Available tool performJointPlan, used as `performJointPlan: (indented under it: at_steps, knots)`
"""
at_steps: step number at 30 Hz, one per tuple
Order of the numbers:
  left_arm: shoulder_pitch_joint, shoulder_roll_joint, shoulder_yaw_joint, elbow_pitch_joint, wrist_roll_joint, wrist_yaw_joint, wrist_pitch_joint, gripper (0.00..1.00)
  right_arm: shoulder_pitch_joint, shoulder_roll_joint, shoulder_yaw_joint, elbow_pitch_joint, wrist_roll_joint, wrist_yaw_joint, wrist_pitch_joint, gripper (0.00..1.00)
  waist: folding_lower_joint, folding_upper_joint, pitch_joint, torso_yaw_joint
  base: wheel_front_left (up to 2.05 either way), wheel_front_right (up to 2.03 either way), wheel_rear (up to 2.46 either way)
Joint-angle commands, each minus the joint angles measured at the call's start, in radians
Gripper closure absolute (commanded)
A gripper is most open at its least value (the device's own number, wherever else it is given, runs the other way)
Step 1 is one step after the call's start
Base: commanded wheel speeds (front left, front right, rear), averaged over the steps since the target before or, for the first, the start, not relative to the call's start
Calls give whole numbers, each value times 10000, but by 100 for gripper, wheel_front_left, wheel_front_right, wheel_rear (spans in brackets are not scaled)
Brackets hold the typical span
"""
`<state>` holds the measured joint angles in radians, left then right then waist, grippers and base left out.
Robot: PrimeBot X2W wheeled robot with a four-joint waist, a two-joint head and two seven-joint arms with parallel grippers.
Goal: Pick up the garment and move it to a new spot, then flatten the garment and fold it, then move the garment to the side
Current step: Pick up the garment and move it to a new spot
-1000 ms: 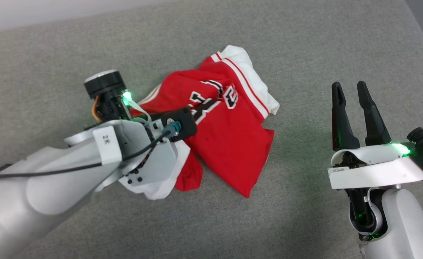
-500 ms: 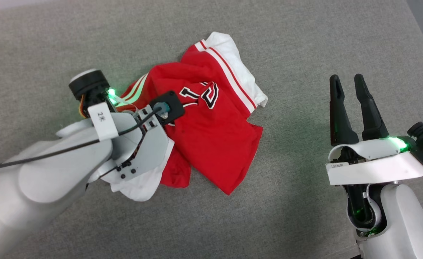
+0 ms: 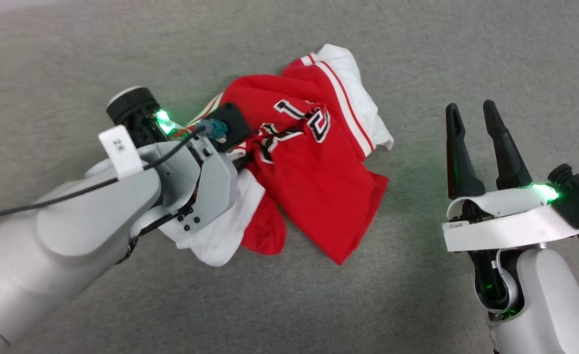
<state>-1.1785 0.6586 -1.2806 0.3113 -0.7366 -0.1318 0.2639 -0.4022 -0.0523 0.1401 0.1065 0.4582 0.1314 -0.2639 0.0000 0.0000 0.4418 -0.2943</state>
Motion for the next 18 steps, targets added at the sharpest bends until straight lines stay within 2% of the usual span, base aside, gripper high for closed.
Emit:
performJointPlan:
  at_steps: [1, 6, 14, 18]
  knots:
    - [22, -13, -10, 70, -169, 30, -301, 0, 119, 14, 2, 77, -216, -14, -3, 0, 0, 0, -586, 612, 0, 0, 0]
    - [207, -175, -12, 212, -883, 29, -1778, 0, 392, -133, 47, 405, -809, -14, -3, 0, 0, 0, -1285, 1266, 0, 0, 0]
    - [1438, -351, 350, 1406, -3222, 29, -4599, 0, 938, -783, -63, 821, -1097, -14, -3, 0, 0, 0, -1861, 2064, 0, 0, 0]
    - [2570, -676, 1001, 2228, -3794, 29, -5219, 0, 1198, -1108, -275, 942, -1242, -14, -3, 0, 0, 0, -1966, 2422, 0, 0, 0]
